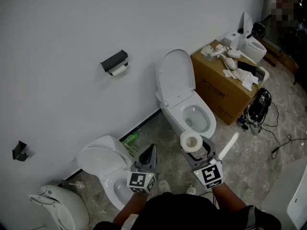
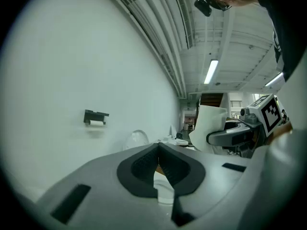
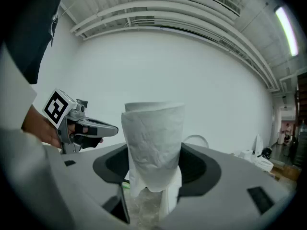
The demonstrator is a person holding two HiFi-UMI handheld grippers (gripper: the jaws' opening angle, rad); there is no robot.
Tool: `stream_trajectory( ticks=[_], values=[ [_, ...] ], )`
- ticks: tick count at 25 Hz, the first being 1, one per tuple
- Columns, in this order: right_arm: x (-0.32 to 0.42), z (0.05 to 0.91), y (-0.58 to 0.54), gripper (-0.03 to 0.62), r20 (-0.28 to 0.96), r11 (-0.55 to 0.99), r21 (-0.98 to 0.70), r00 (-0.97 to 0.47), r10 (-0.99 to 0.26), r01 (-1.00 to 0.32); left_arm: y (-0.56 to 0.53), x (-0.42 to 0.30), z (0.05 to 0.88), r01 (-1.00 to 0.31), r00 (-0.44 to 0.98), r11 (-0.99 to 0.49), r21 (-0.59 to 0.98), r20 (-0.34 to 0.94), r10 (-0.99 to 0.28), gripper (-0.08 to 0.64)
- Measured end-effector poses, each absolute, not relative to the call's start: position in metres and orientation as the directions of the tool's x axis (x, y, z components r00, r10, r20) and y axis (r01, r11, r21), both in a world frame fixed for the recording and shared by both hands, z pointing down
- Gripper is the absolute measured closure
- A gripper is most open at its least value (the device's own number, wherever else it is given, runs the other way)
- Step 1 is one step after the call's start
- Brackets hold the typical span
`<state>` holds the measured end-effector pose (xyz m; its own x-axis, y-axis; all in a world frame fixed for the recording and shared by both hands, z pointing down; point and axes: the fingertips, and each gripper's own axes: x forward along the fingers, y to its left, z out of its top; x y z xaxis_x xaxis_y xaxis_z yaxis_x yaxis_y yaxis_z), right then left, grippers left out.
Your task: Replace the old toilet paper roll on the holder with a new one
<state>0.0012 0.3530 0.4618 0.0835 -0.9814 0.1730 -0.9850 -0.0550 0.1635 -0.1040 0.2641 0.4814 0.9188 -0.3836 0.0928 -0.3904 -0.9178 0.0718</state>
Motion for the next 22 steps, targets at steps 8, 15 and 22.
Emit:
stream_trajectory(
  ticks=[8,15,22],
  values=[
    [-0.007,0.461,0.356,0.304,0.175,-0.061,0.181,0.093,-0.98,-0.981,0.264,-0.116,0.487,-0.408,0.91,-0.909,0.078,0.115,-0.399,0.558],
    [-0.017,0.463,0.333,0.302,0.159,-0.08,0.152,0.104,-0.982,-0.985,0.247,-0.13,0.498,-0.417,0.903,-0.907,0.061,0.145,-0.405,0.558],
    [-0.036,0.453,0.292,0.302,0.097,-0.072,0.067,0.078,-0.992,-0.995,0.209,-0.149,0.485,-0.408,0.909,-0.912,0.041,0.114,-0.401,0.558]
  ],
)
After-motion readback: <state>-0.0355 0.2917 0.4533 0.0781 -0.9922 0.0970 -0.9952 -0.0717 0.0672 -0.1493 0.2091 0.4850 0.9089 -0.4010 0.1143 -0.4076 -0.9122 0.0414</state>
